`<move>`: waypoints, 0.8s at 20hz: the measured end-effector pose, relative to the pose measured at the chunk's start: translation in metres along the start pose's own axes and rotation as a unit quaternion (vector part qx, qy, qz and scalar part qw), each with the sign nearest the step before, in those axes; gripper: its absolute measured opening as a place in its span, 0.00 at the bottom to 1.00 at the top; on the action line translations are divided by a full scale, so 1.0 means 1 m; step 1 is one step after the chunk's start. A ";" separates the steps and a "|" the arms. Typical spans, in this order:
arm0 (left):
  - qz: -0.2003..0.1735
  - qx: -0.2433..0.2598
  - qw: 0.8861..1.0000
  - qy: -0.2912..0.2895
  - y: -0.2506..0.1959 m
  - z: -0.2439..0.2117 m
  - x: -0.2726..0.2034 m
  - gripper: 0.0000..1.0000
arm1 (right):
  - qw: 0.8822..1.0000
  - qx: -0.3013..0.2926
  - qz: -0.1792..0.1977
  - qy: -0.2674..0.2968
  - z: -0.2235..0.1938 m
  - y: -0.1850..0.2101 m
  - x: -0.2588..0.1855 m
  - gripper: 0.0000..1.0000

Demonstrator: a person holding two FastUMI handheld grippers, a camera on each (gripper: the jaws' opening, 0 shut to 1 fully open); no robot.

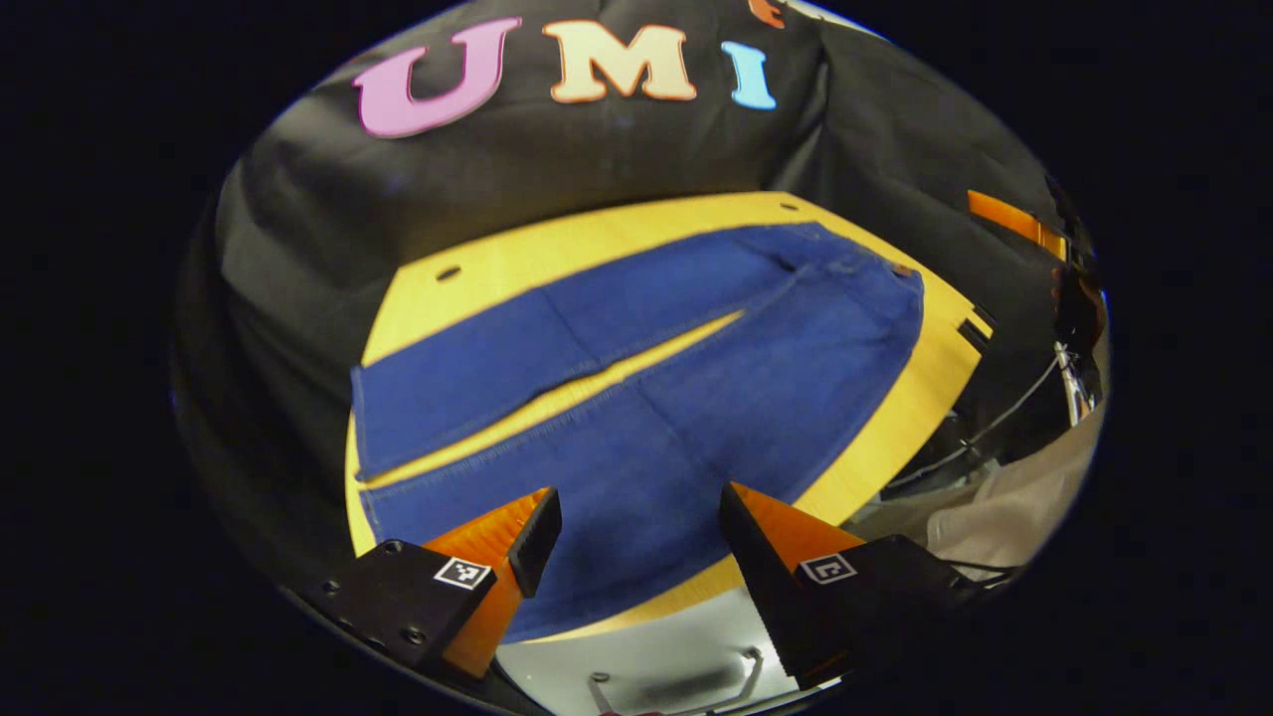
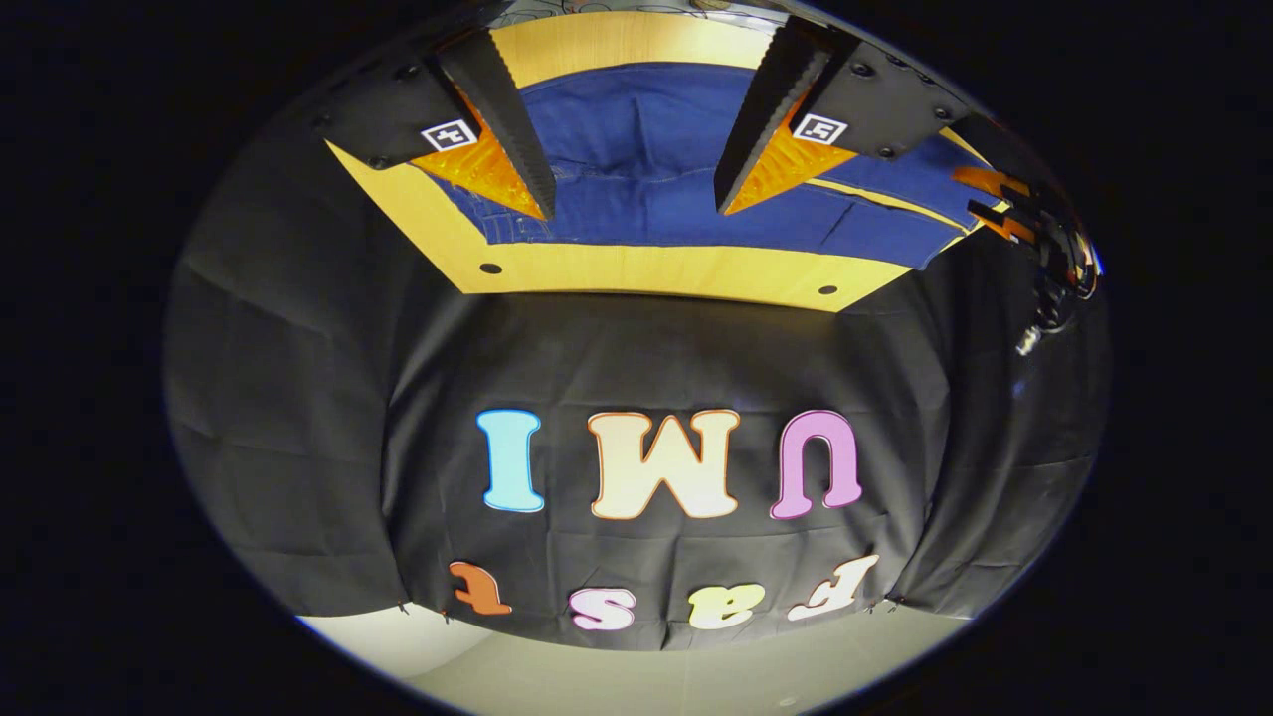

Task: Grasp the waist and the cuffs of the jeans and fold them to make the two legs overlap; first hold the waist and fold one-third of the jeans toward the cuffs, then hold the cuffs and fold the remaining one-third in the same direction to finish folding.

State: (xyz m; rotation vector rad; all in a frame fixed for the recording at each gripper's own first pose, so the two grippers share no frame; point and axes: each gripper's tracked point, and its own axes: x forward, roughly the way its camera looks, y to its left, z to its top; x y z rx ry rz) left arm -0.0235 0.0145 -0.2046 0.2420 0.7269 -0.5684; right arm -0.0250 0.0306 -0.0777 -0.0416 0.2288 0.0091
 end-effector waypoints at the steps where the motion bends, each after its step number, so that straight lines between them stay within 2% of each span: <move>1: -0.017 -0.001 1.000 0.024 -0.002 -0.013 0.003 0.96 | 1.000 -0.004 0.000 0.002 -0.004 0.002 0.002 0.98; 4: -0.035 0.040 0.995 0.080 0.002 -0.041 0.012 0.94 | 1.000 -0.012 0.005 0.015 -0.015 0.009 0.002 0.99; 8: -0.054 0.109 0.985 0.121 0.003 -0.061 0.017 0.96 | 0.999 -0.014 0.010 0.047 -0.039 0.011 0.004 0.98; 11: -0.060 0.128 0.980 0.141 0.010 -0.069 0.016 0.96 | 0.997 -0.003 0.014 0.071 -0.055 0.013 0.006 0.99; 16: -0.061 0.158 0.971 0.171 0.007 -0.074 0.018 0.95 | 0.997 0.005 0.029 0.077 -0.058 0.017 0.009 0.98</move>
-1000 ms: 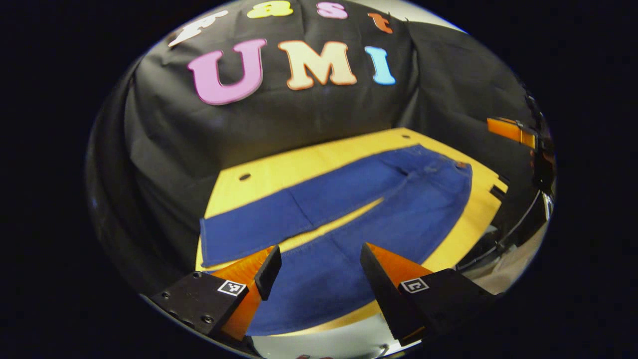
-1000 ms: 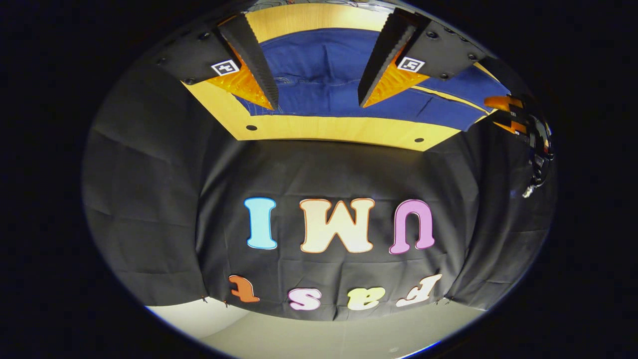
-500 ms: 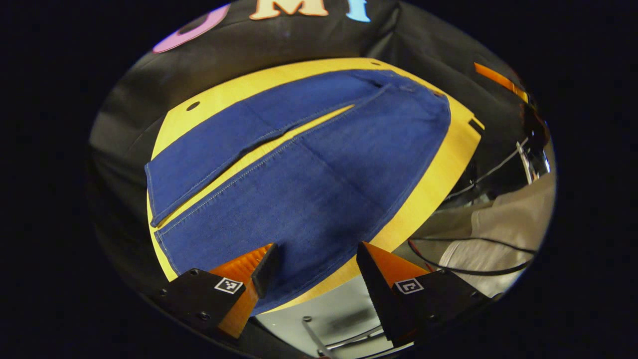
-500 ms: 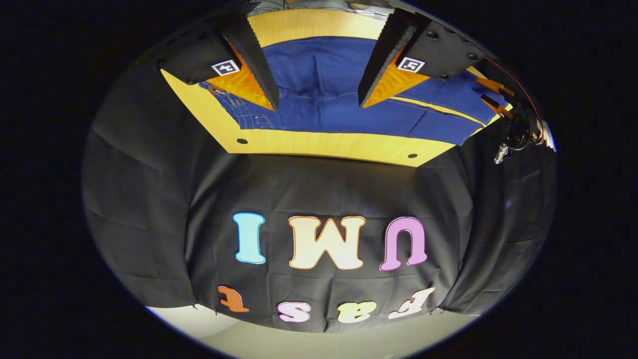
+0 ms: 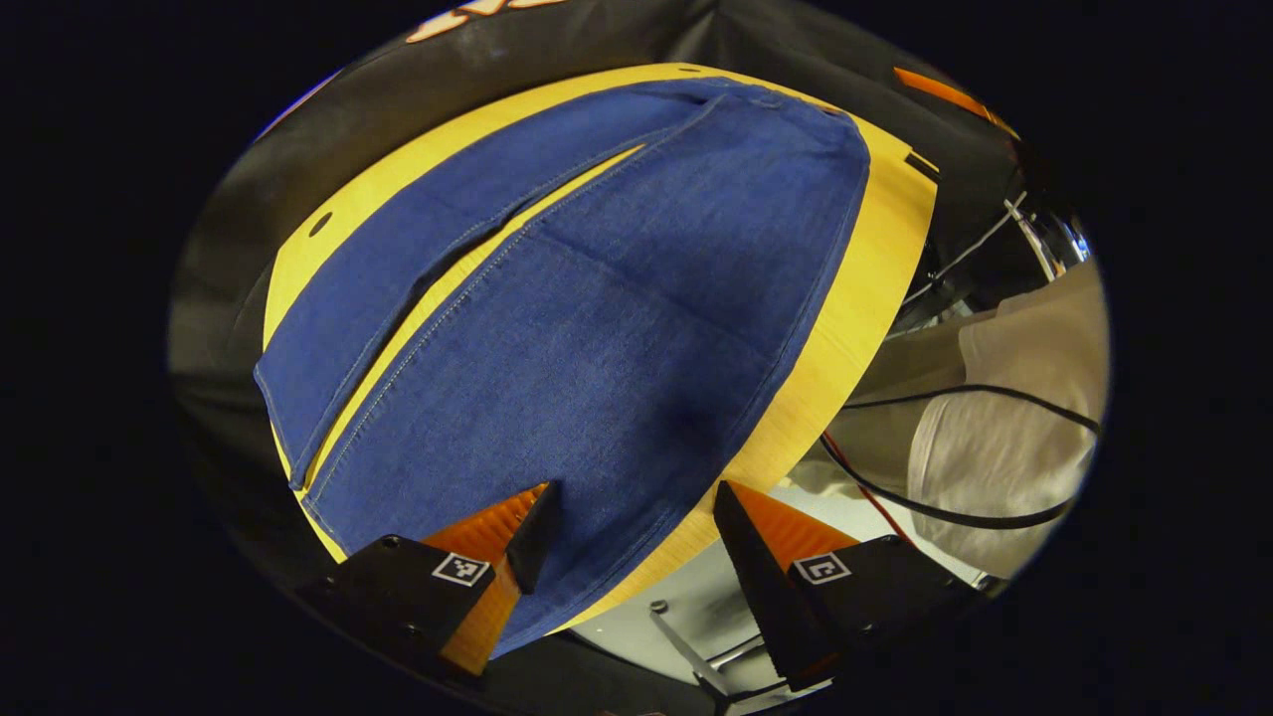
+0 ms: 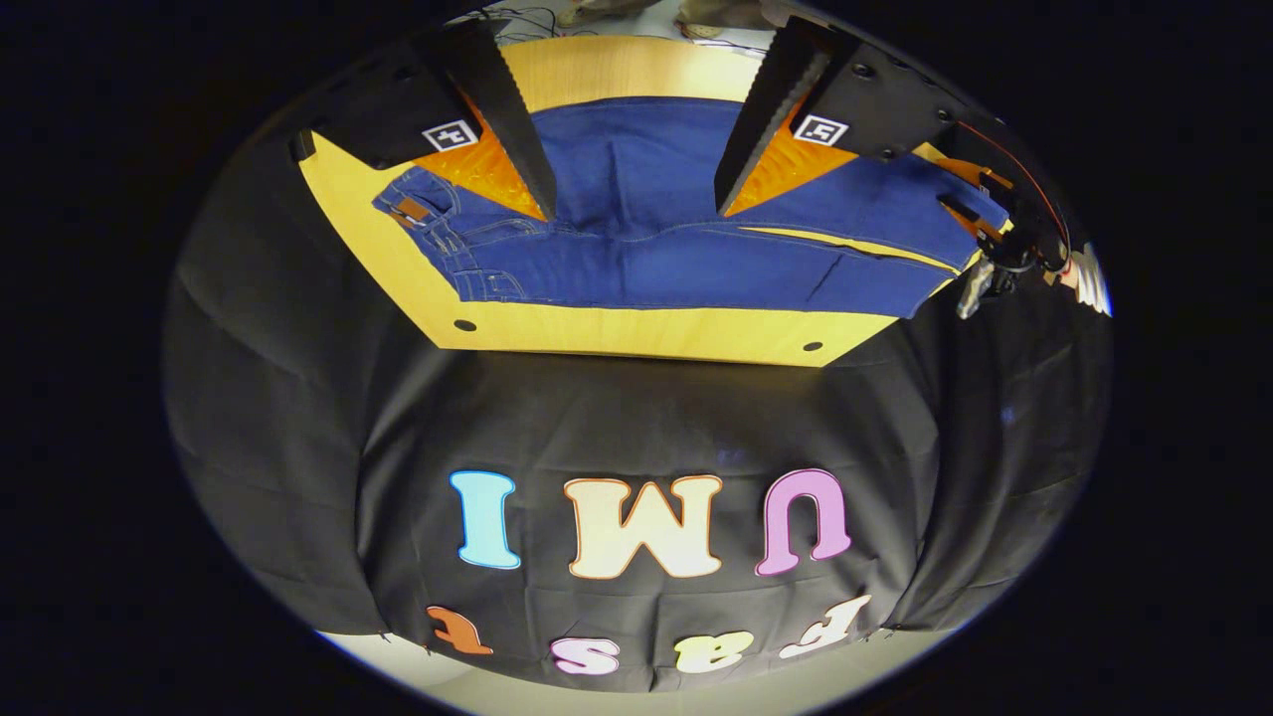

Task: Grasp the waist and the cuffs of the jeans and fold them to make the two legs overlap; first hold the waist and fold one-third of the jeans toward the cuffs, then hold the cuffs and fold the remaining one-third in the same direction to finish folding.

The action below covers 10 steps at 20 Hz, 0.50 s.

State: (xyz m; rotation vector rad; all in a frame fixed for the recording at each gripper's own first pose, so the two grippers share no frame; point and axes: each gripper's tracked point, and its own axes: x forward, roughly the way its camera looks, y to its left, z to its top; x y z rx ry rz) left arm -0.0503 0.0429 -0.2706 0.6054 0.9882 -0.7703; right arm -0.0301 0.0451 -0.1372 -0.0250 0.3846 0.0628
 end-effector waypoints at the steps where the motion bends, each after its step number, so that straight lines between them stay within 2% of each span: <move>1: 0.002 0.008 1.000 0.002 0.002 0.001 0.000 0.95 | 1.000 0.002 0.001 0.000 0.000 -0.001 0.002 0.98; 4: -0.007 0.008 1.000 0.017 0.000 -0.002 0.000 0.93 | 1.000 0.006 0.000 0.004 -0.001 -0.003 0.008 0.99; 8: -0.005 0.009 1.000 0.010 0.002 0.000 0.002 0.94 | 1.000 0.019 0.005 0.008 -0.004 -0.002 0.014 0.99; 9: -0.003 0.001 1.000 0.006 0.003 0.002 0.001 0.90 | 1.000 0.025 0.007 0.009 -0.005 -0.001 0.016 0.99; 10: -0.001 -0.007 1.000 0.005 0.001 0.001 0.001 0.82 | 0.999 0.030 0.010 0.010 -0.004 0.002 0.018 0.99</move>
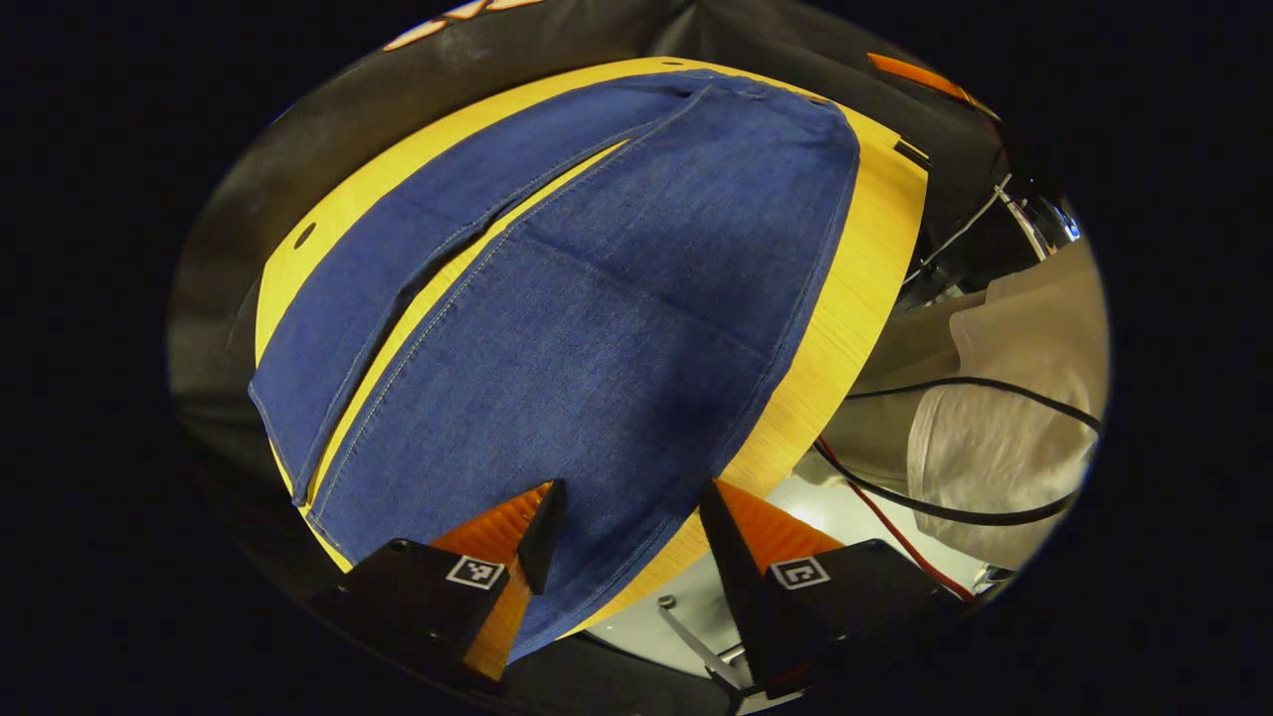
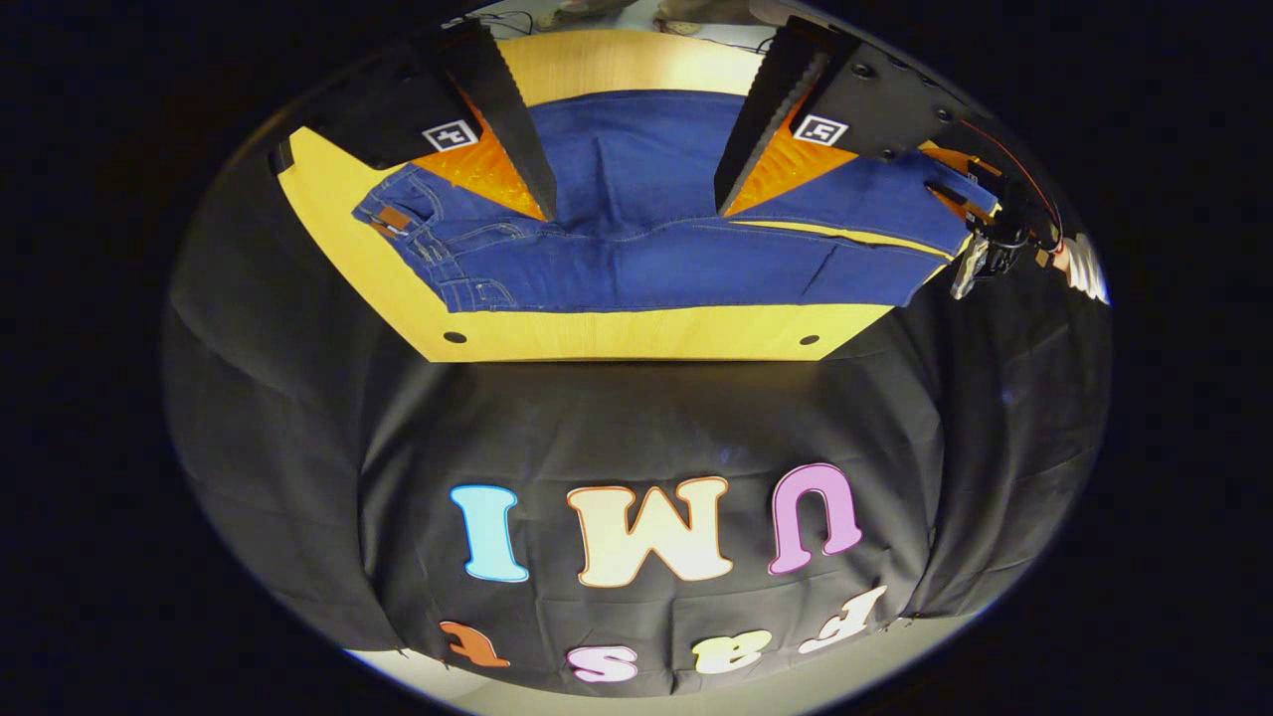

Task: Grasp the waist and the cuffs of the jeans and fold them to make the two legs overlap; first hold the waist and fold one-third of the jeans toward the cuffs, then hold the cuffs and fold the remaining one-third in the same direction to finish folding.

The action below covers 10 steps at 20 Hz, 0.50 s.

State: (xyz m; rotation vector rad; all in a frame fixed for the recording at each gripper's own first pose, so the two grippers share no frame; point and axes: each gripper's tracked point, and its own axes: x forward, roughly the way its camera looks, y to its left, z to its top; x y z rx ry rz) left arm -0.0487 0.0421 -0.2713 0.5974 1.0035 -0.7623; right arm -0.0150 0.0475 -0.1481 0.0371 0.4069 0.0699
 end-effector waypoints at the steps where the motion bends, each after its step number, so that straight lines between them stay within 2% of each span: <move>1: 0.002 -0.004 1.000 -0.005 -0.001 0.003 -0.001 0.77 | 1.000 0.003 0.001 0.001 -0.001 0.001 0.002 0.99; 4: 0.004 0.005 1.000 -0.022 -0.001 0.009 0.005 0.29 | 1.000 0.003 0.005 -0.001 0.003 0.003 0.004 0.99; 6: 0.001 0.000 1.000 -0.027 -0.001 0.010 0.005 0.04 | 1.000 0.002 0.004 -0.004 0.005 0.004 0.004 0.99; 10: -0.033 -0.070 0.997 -0.021 -0.007 0.011 0.002 0.02 | 1.000 -0.002 0.002 0.001 0.001 0.004 0.003 0.99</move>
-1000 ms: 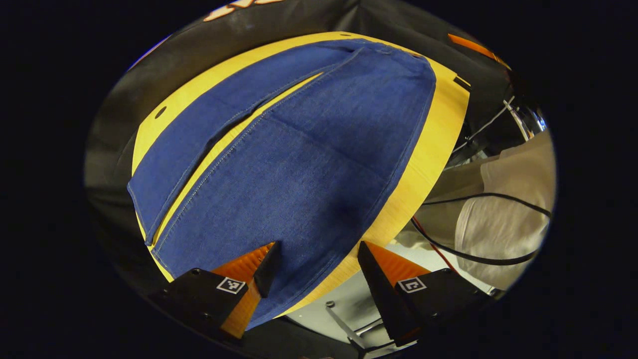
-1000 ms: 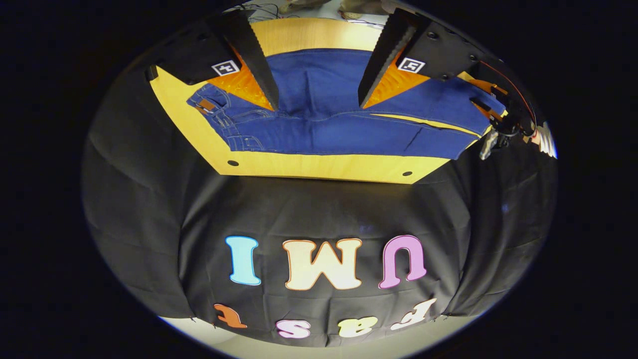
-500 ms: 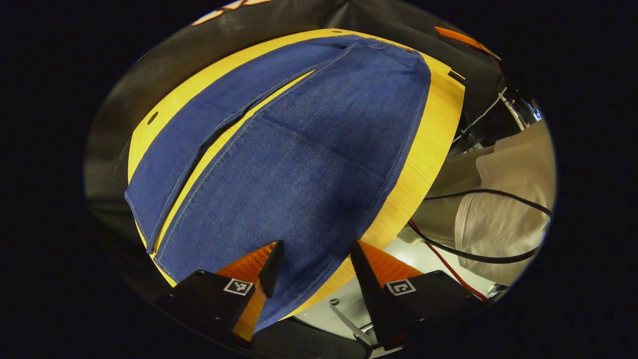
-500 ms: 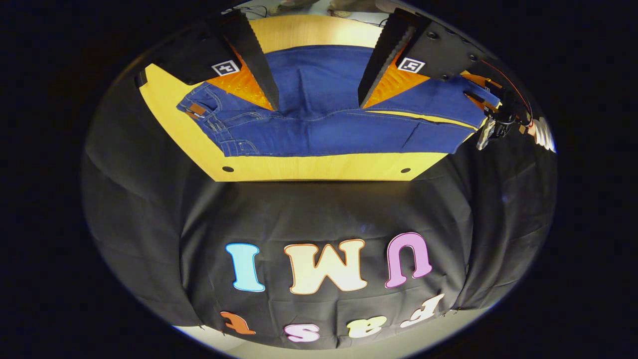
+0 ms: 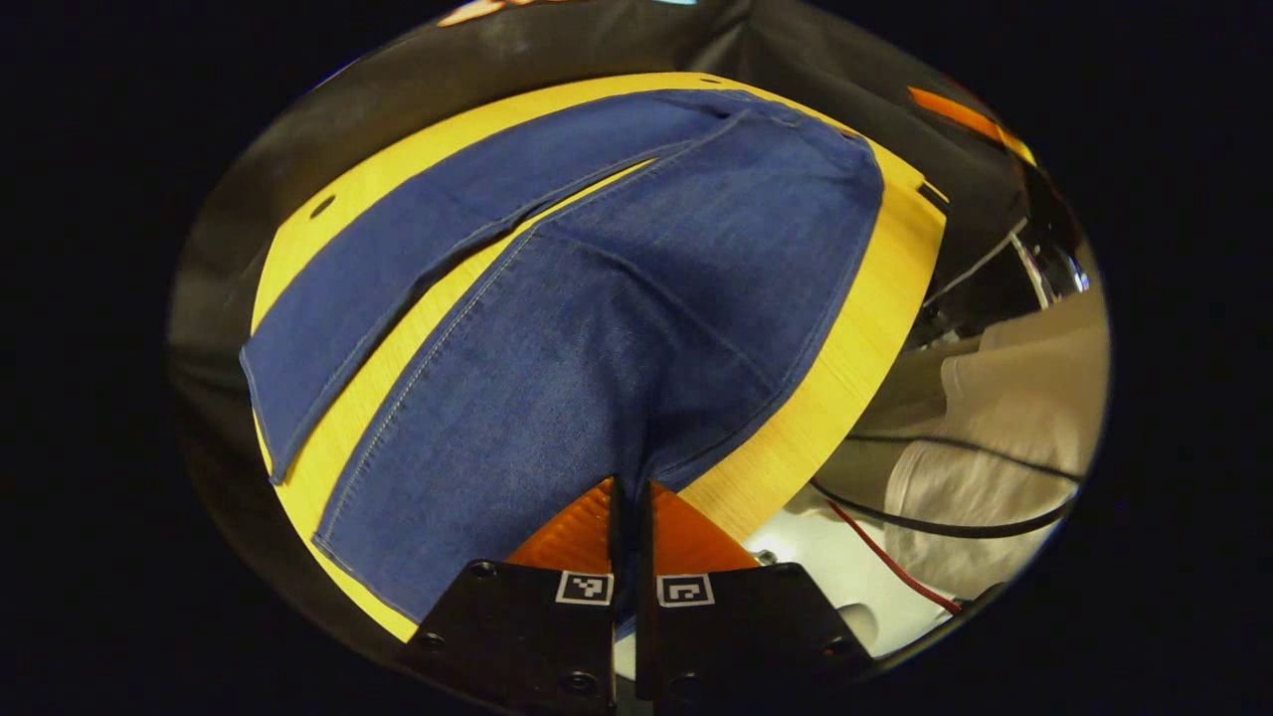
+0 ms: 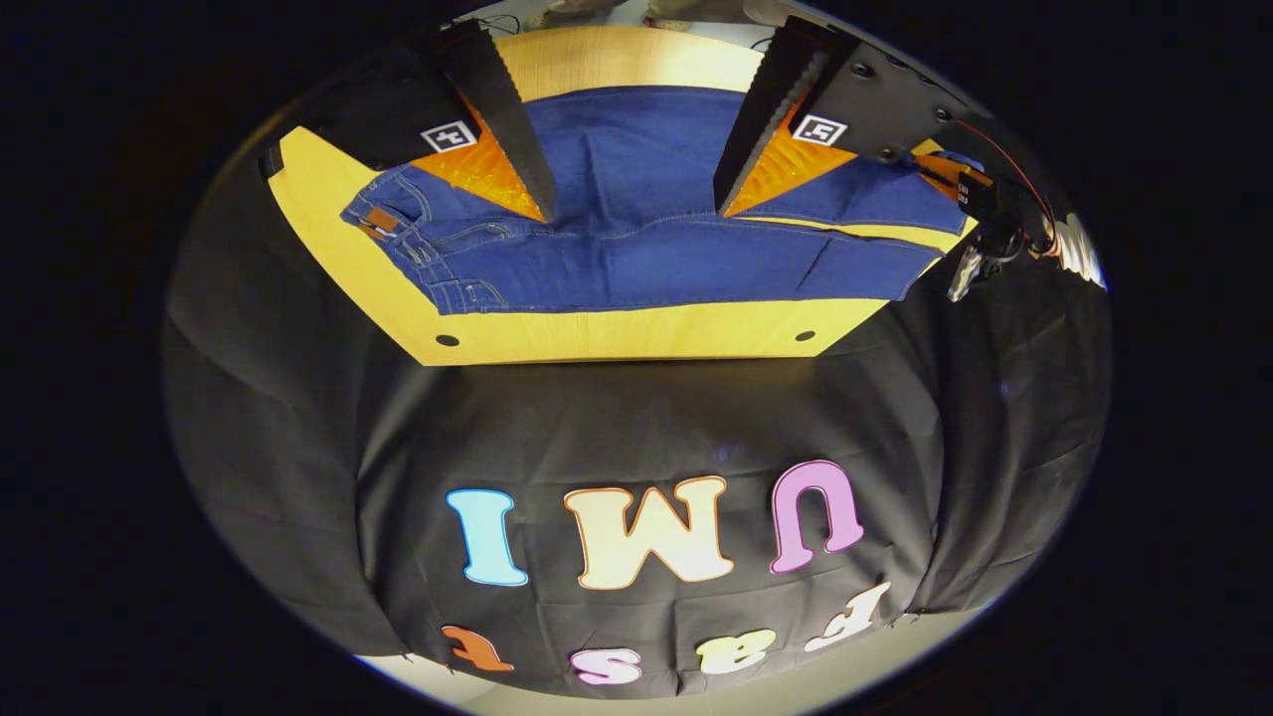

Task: Grasp the waist and the cuffs of the jeans and fold them to make the two legs overlap; first hold the waist and fold one-third of the jeans toward the cuffs, then hold the cuffs and fold the remaining one-third in the same direction to finish folding.

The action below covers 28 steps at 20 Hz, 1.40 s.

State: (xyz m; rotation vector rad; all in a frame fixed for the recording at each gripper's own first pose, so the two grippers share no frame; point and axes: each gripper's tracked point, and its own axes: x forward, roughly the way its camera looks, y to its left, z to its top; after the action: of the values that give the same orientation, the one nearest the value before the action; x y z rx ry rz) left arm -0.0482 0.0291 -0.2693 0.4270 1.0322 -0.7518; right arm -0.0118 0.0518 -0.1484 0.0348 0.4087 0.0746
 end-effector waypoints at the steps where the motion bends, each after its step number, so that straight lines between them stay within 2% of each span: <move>1: -0.011 -0.006 1.000 0.001 -0.002 0.002 -0.001 0.02 | 1.000 -0.004 0.002 0.003 -0.001 0.000 0.000 0.99; 3: -0.028 -0.014 0.999 0.006 -0.004 0.003 -0.002 0.02 | 1.000 -0.020 0.014 0.012 -0.006 0.001 0.001 0.99; 6: -0.040 -0.013 0.999 0.017 -0.005 0.003 -0.001 0.01 | 0.995 -0.068 0.054 0.051 -0.023 -0.002 0.007 0.98; 9: -0.037 -0.002 0.999 0.022 -0.005 0.003 -0.001 0.01 | 0.984 -0.117 0.092 0.096 -0.043 -0.019 0.015 0.99; 11: -0.033 0.016 0.999 0.028 -0.004 0.004 -0.001 0.00 | 0.973 -0.151 0.103 0.139 -0.064 -0.040 0.026 0.99; 14: -0.025 0.017 0.999 0.037 -0.004 0.005 -0.001 0.00 | 0.946 -0.205 0.123 0.217 -0.098 -0.072 0.037 1.00; 18: -0.007 0.004 0.999 0.049 -0.001 0.003 0.000 0.00 | 0.897 -0.282 0.158 0.302 -0.140 -0.106 0.049 1.00; 21: 0.005 -0.009 0.998 0.063 0.001 0.001 0.000 0.00 | 0.866 -0.306 0.189 0.348 -0.160 -0.120 0.061 1.00; 25: 0.017 -0.016 0.997 0.078 0.001 0.001 0.002 0.00 | 0.835 -0.329 0.210 0.388 -0.177 -0.130 0.071 1.00; 28: 0.026 -0.010 0.996 0.086 0.002 0.001 0.001 0.00 | 0.822 -0.339 0.223 0.399 -0.177 -0.128 0.070 1.00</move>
State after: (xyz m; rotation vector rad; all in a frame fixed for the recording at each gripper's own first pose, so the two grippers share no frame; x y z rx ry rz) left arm -0.0459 0.0288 -0.2700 0.5056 1.1846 -0.6658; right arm -0.0100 -0.0669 -0.3444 -0.6342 1.1942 0.7156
